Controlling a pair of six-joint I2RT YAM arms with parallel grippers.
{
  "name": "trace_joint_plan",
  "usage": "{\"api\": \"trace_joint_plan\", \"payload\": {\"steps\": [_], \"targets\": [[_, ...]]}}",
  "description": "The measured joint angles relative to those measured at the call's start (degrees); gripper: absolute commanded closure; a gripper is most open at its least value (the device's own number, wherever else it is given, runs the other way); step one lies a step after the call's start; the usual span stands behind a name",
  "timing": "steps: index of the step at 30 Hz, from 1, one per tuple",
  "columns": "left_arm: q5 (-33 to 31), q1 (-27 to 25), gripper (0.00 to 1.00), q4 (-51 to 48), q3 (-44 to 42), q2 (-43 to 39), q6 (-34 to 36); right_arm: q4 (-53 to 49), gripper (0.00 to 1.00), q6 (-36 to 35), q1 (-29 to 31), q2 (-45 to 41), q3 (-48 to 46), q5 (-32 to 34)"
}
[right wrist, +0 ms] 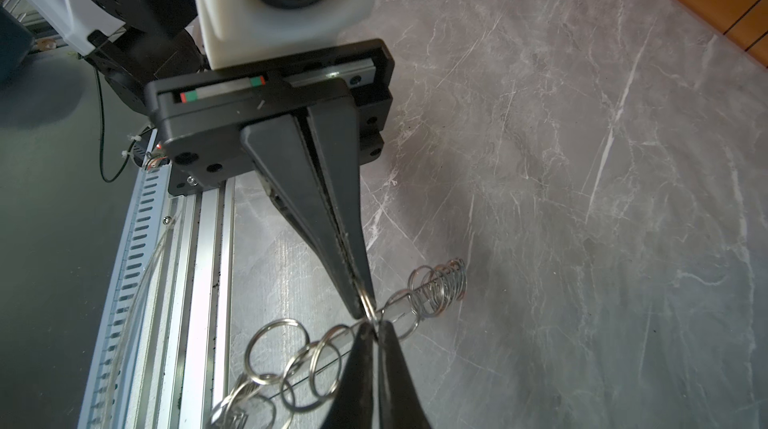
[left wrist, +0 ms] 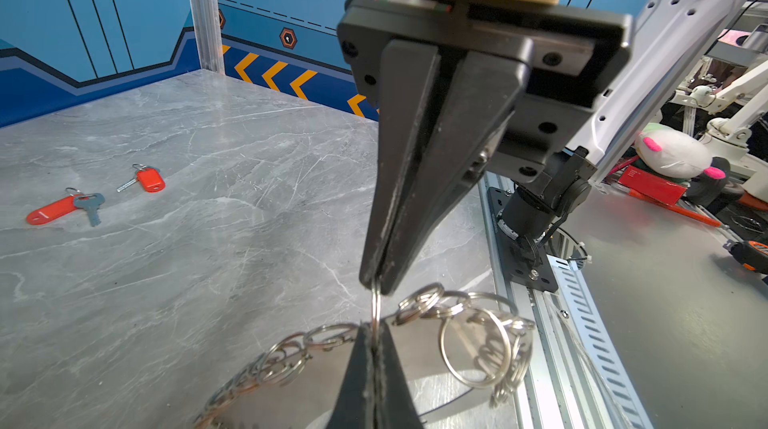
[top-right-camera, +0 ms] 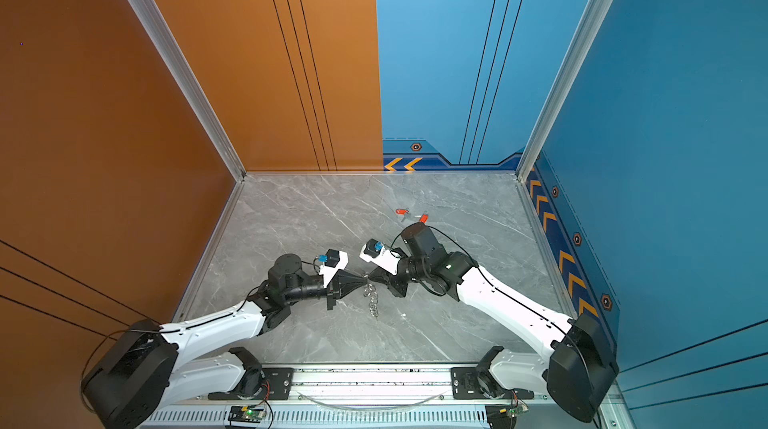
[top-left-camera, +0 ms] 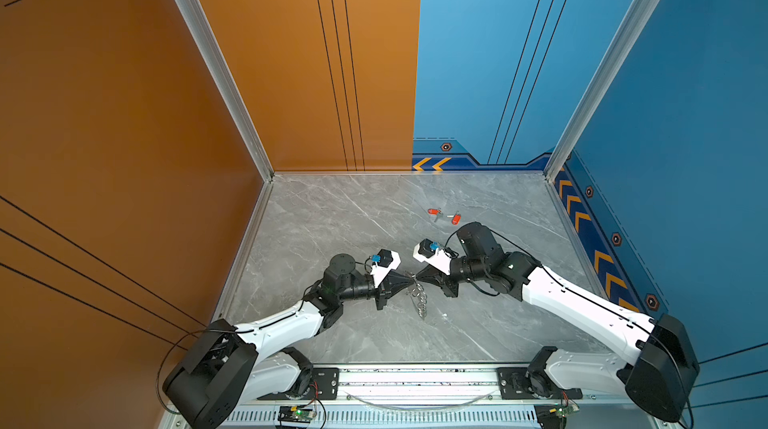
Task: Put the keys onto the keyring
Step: 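Release the split ring and swing the right gripper toward the red-tag keys, then lower the right gripper onto a red-tag key and grasp its ring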
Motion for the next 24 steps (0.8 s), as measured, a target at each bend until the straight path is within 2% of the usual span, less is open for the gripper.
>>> {"api": "trace_joint_plan", "payload": {"steps": [4,5,7,11,15,24], "targets": [[-1.95,-0.07,1.0,-1.75,0.0,-0.81,1.07,6.56,0.7,3.54,-4.94,-6.45,-4.04,0.85],[-2.78,-0.37,1.0,-2.78,0.04,-1.09,1.7,9.2,0.6,4.63,-5.9,-8.72,-5.79,1.99],[-4.61,-1.18,1.0,-4.52,0.11,-1.38,3.58,13.88,0.49,6.71,-7.08,-12.13,-9.05,5.11],[-7.56,-3.87,1.0,-7.17,0.11,-2.14,8.22,20.55,0.43,10.05,-8.87,-13.77,-13.03,13.42],[-9.14,-4.61,1.0,-8.33,0.11,-3.43,12.11,20.87,0.46,14.27,-12.07,-7.37,-10.69,20.5],[-9.88,-5.07,1.0,-8.94,0.02,-4.07,16.0,11.82,0.52,25.68,-21.2,17.25,9.22,30.58]]}}
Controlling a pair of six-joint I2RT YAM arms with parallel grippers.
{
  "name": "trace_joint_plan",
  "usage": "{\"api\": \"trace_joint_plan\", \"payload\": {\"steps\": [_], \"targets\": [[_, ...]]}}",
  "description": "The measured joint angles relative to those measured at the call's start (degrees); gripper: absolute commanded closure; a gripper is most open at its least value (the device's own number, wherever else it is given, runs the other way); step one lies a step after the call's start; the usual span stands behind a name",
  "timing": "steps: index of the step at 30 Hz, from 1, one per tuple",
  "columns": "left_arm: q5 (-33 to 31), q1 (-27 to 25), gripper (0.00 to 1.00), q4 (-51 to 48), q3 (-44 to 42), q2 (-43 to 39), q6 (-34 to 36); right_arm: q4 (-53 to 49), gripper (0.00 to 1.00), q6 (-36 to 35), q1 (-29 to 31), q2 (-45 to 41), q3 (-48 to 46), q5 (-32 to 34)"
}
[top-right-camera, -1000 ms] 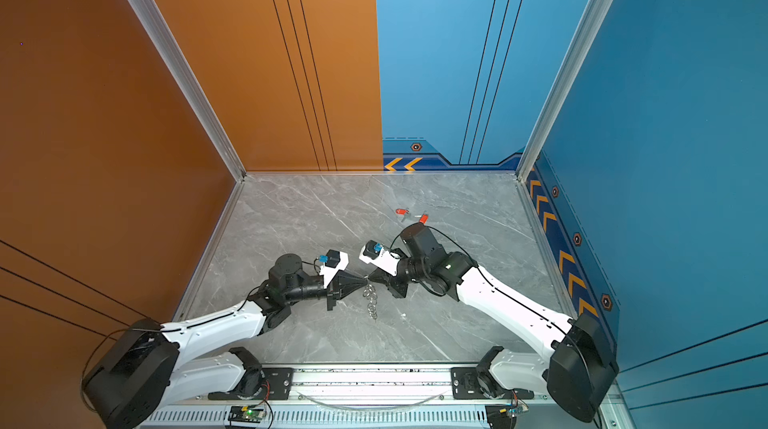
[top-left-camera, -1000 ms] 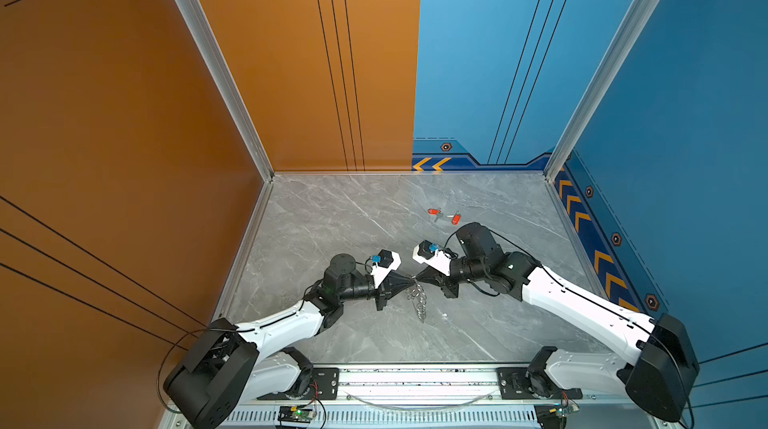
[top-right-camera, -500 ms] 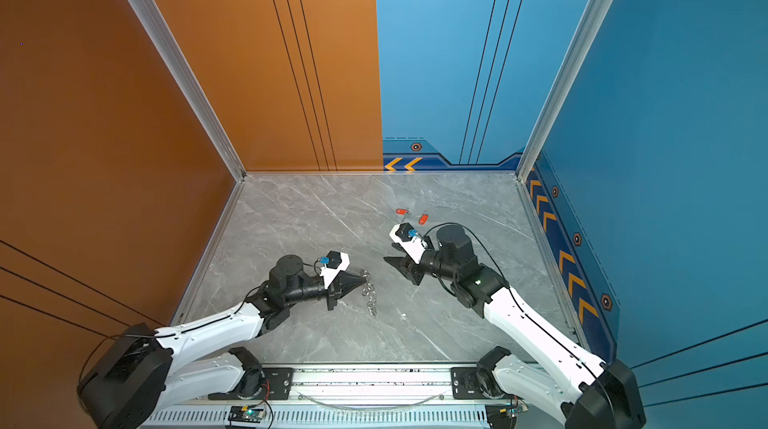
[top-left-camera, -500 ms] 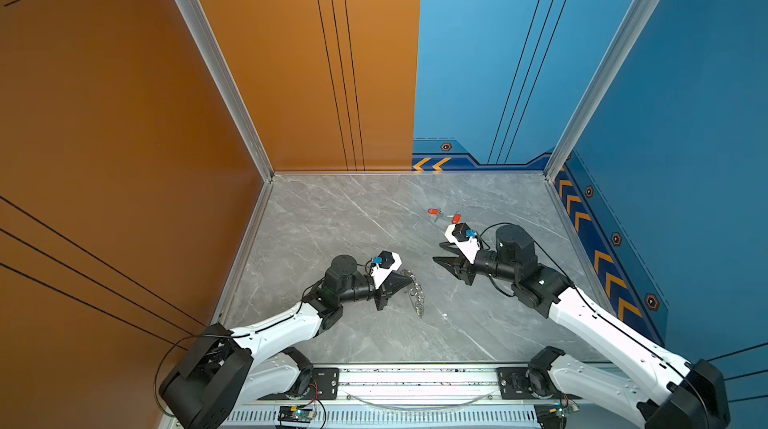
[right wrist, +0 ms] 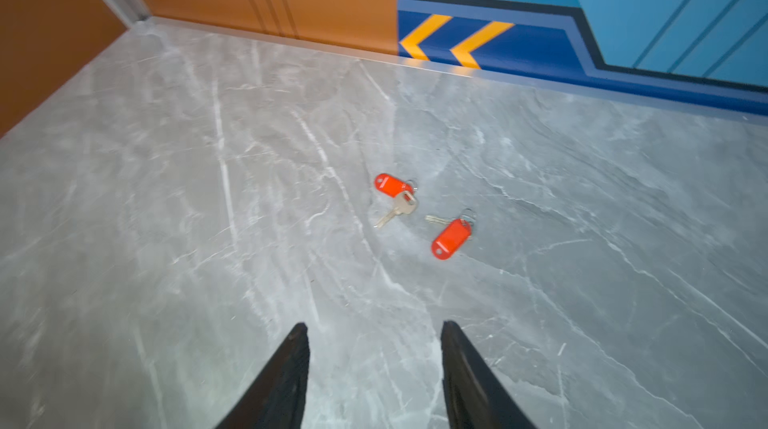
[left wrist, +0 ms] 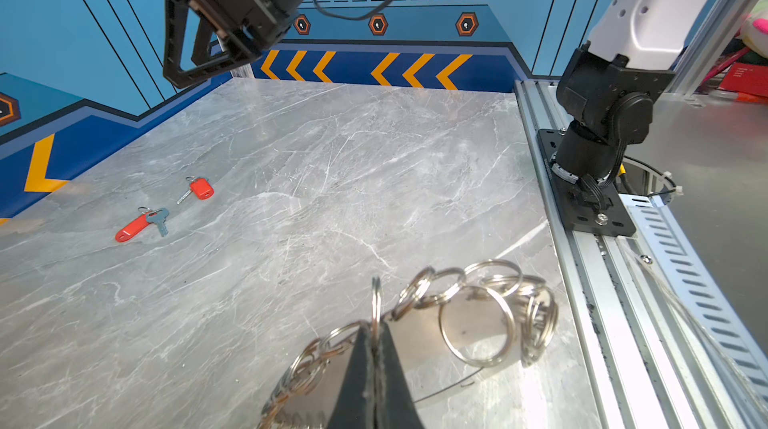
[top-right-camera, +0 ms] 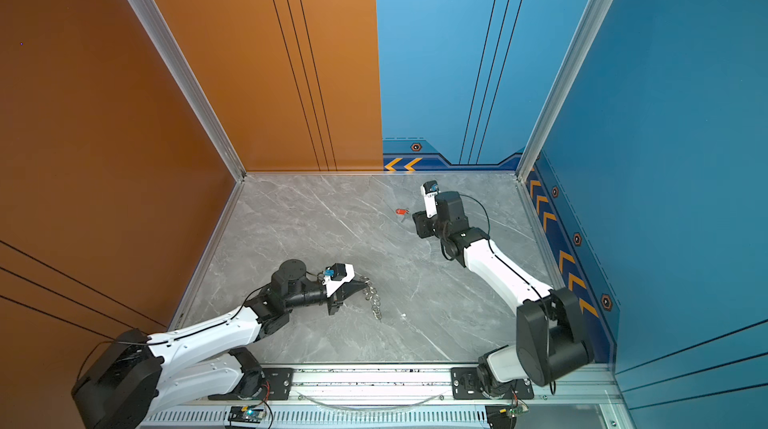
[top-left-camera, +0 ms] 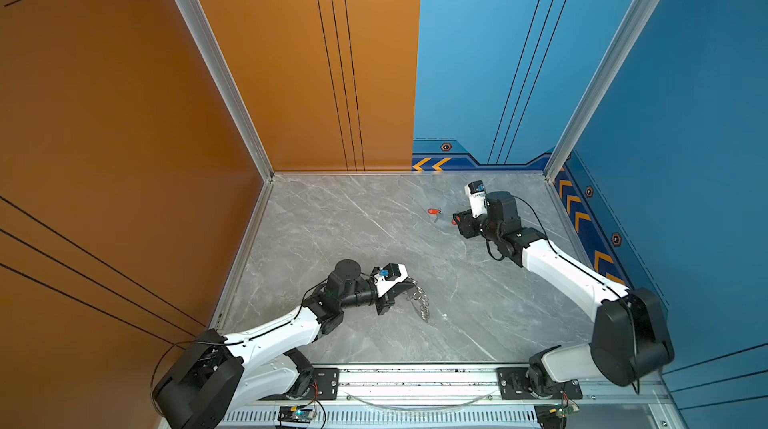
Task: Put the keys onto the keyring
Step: 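Lower the right gripper onto a red-tag key and grasp its ring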
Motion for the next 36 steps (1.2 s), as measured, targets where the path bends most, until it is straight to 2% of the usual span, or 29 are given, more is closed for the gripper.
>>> {"api": "trace_joint_plan", "payload": {"steps": [7,13,22,36], "targets": [[-0.02,-0.22,1.0,0.0,-0.44,-0.31,0.52,-11.04,0.61,5.35,-1.16,22.86,20.31,7.02],[-0.04,-0.22,1.0,0.0,-0.74,-0.68,0.76,-19.34,0.61,7.65,-0.46,34.71,31.78,11.72],[-0.04,-0.22,1.0,-0.02,-0.74,-0.07,1.16,-26.21,0.64,8.26,-0.15,41.9,40.68,16.0],[-0.04,-0.22,1.0,0.02,-0.74,1.36,1.18,-30.27,0.73,8.24,-0.59,49.66,52.13,16.39]]}}
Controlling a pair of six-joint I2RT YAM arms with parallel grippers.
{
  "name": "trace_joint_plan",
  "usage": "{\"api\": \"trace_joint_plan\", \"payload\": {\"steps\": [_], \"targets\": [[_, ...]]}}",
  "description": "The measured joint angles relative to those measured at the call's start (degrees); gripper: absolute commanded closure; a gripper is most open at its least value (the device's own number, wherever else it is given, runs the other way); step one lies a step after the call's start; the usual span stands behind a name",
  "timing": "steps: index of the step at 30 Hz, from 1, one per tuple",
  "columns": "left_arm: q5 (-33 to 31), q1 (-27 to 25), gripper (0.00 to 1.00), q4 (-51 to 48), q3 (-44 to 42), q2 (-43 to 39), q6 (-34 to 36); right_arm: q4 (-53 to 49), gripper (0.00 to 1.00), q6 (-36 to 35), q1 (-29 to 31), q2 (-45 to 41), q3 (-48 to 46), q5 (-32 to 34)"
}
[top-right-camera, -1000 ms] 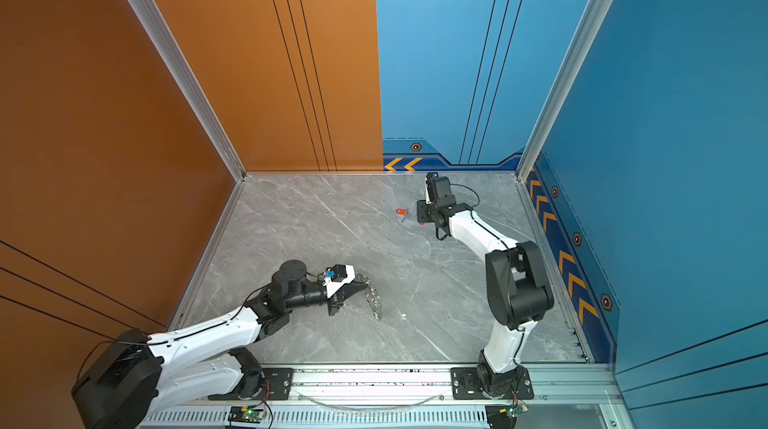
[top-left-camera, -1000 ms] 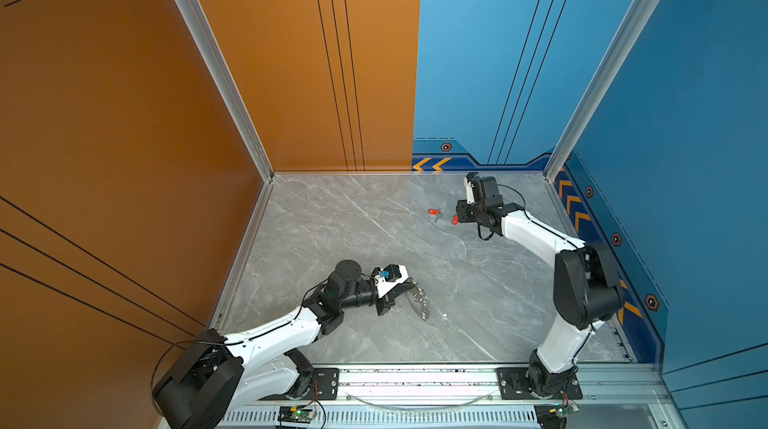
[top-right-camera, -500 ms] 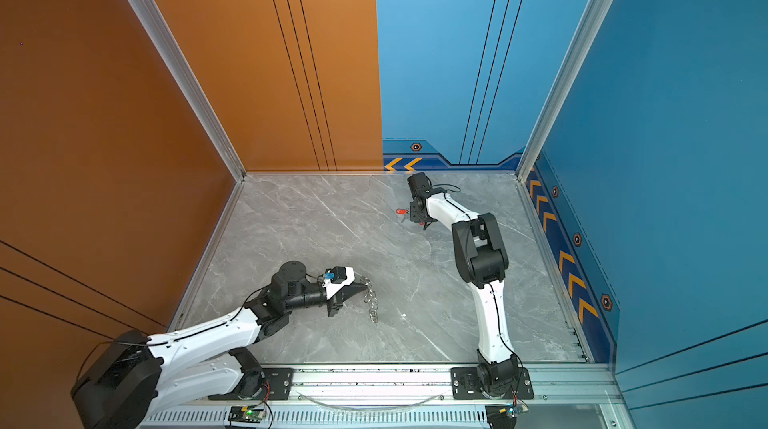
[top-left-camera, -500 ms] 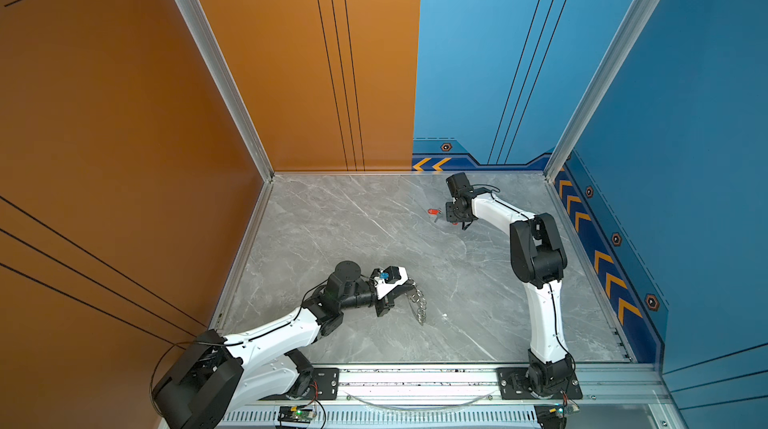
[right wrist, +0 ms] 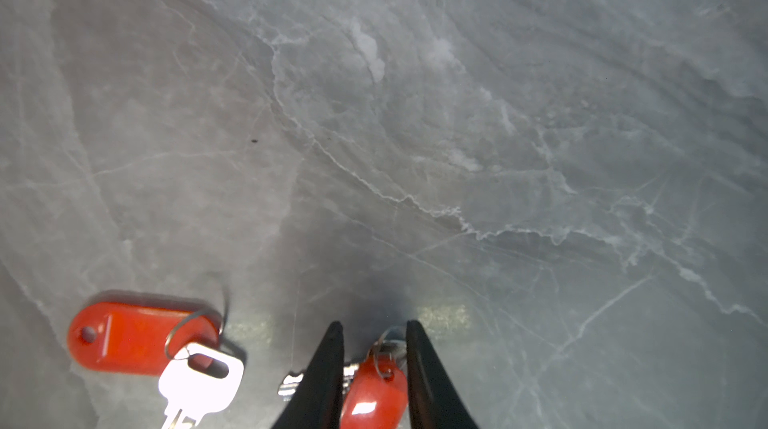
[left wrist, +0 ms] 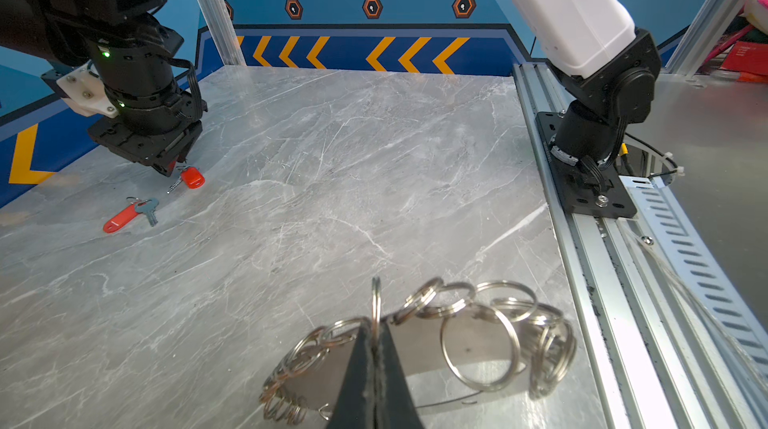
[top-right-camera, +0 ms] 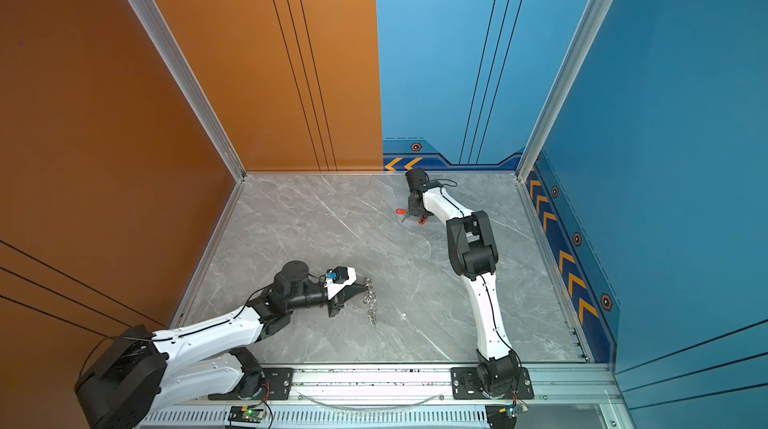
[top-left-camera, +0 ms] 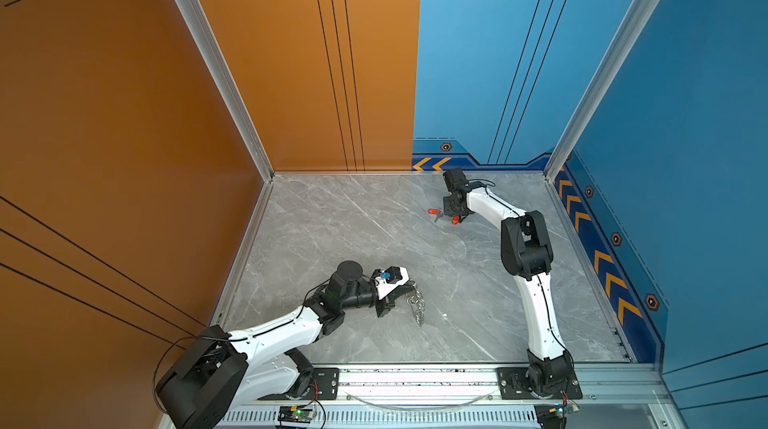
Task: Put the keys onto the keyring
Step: 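Lower the right gripper onto a red-tag key and grasp its ring, then lift the red-tag key and carry it toward the plate in the left gripper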
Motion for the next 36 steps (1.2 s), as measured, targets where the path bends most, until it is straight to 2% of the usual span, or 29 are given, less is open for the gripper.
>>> {"api": "trace_joint_plan", "payload": {"steps": [10,16,27,31,36], "targets": [[0.0,0.0,1.0,0.04,0.0,0.55,0.0,-2.23,0.83,-0.04,0.0,0.98,1.25,2.71],[0.0,0.0,1.0,0.07,0.02,0.61,0.0,-2.99,0.93,-0.31,-0.07,1.01,1.36,3.67],[-0.02,0.0,1.0,0.07,0.02,0.61,0.0,-3.23,1.0,-1.6,0.46,0.63,1.16,5.68],[-0.13,0.0,1.0,0.07,0.02,0.61,-0.02,-2.91,1.0,-2.89,1.29,-3.21,-3.93,5.07],[-0.2,0.0,1.0,0.07,0.02,0.61,-0.02,1.66,1.0,-4.9,2.16,-16.87,-19.1,-1.36]]}}
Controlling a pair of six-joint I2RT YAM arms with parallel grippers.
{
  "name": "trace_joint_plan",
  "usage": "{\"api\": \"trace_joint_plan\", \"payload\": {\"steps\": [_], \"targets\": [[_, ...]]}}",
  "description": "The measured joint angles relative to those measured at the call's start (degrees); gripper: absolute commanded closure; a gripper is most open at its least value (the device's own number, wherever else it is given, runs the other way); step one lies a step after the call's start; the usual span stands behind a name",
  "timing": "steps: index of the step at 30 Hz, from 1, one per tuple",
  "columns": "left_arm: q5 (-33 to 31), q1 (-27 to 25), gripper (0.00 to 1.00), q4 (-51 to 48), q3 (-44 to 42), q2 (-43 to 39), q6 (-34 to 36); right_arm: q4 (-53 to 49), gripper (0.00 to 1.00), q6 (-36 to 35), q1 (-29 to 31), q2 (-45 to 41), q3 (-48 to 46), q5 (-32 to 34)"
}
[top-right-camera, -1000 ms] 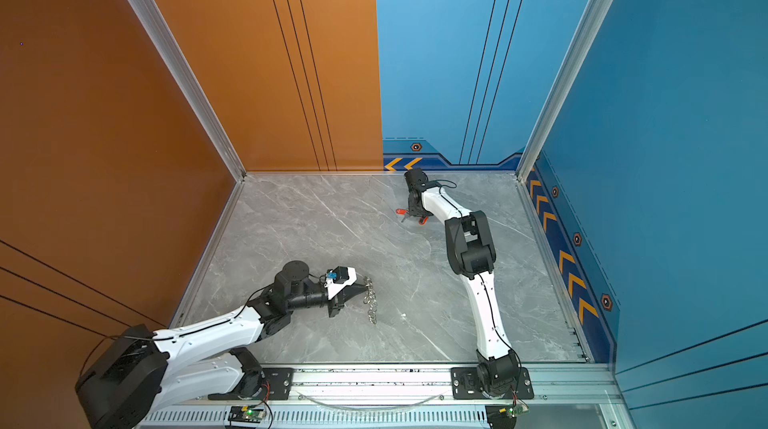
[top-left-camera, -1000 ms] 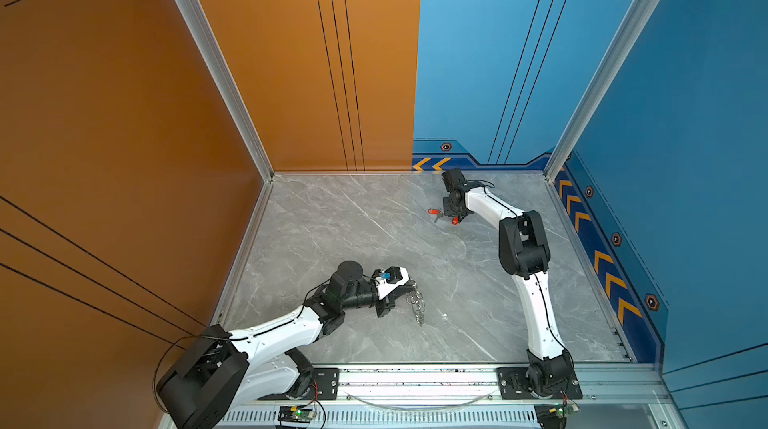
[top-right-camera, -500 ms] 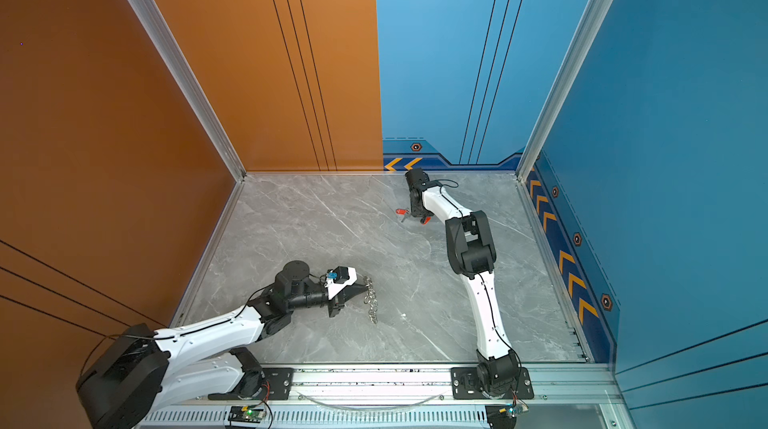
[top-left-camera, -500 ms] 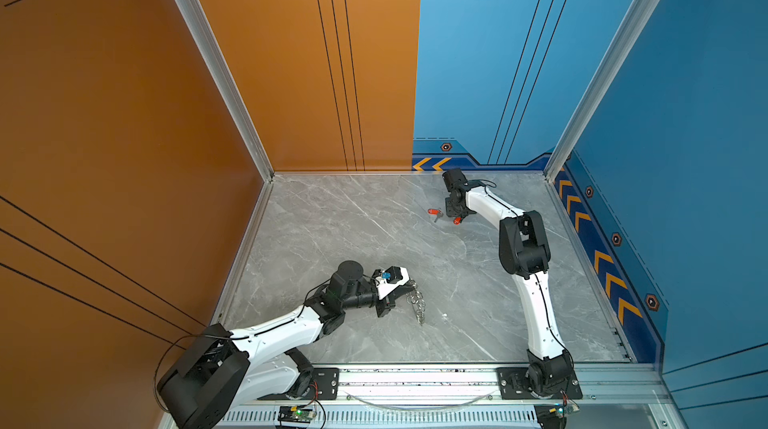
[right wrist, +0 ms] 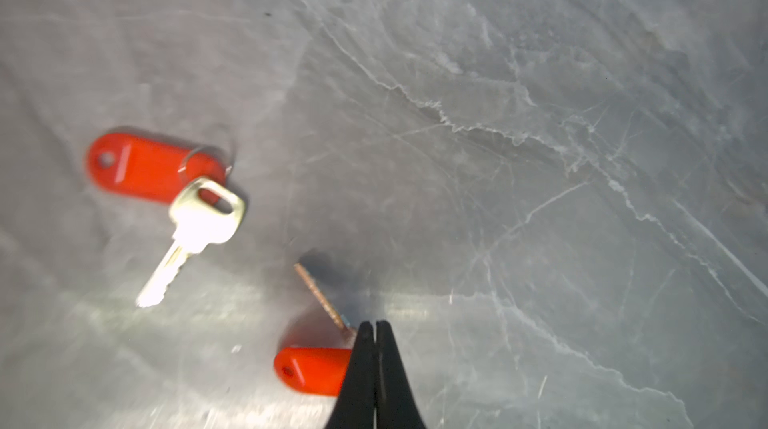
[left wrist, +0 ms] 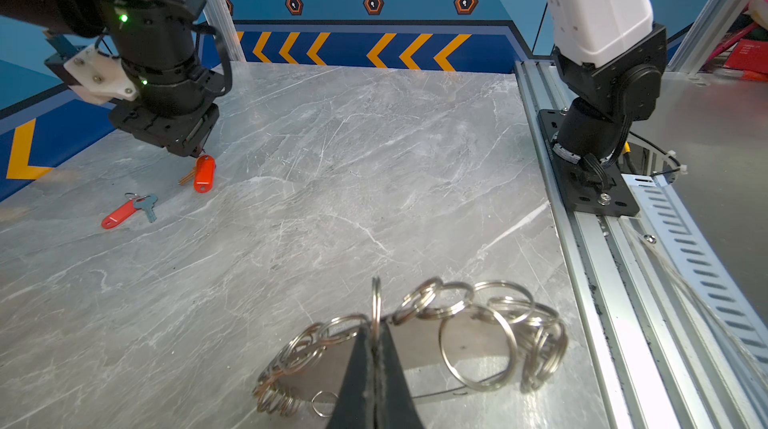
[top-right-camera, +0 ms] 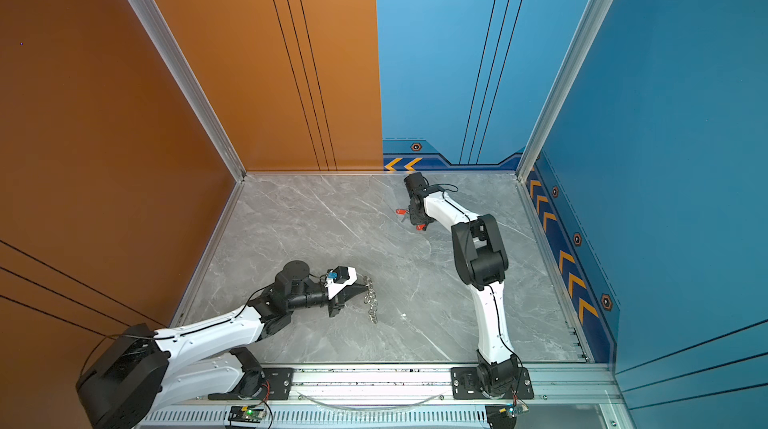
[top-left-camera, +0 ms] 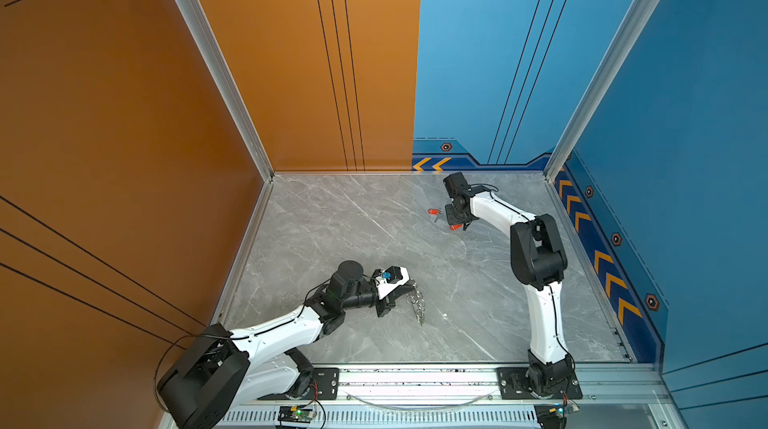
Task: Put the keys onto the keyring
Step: 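Lift the red-tag key and carry it toward the plate in the left gripper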
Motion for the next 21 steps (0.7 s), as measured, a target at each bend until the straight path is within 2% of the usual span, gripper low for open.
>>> {"api": "trace_joint_plan", "payload": {"steps": [8,11,16,21], "targets": [[0.02,-0.52,1.0,-0.09,0.0,-0.61,-0.98,19.12,1.0,-3.04,0.57,-28.81,-28.72,-20.81],[0.02,-1.46,1.0,-0.11,0.0,-1.77,-1.73,26.43,1.0,-3.63,1.42,-36.59,-38.05,-28.72],[0.0,-3.28,1.0,-0.09,0.0,-4.09,-2.84,36.15,1.0,-4.52,2.82,-46.47,-48.09,-40.33],[-0.24,-4.76,1.0,-0.07,-0.02,-6.47,-3.08,43.82,1.0,-4.52,3.45,-52.65,-51.76,-49.7]]}}
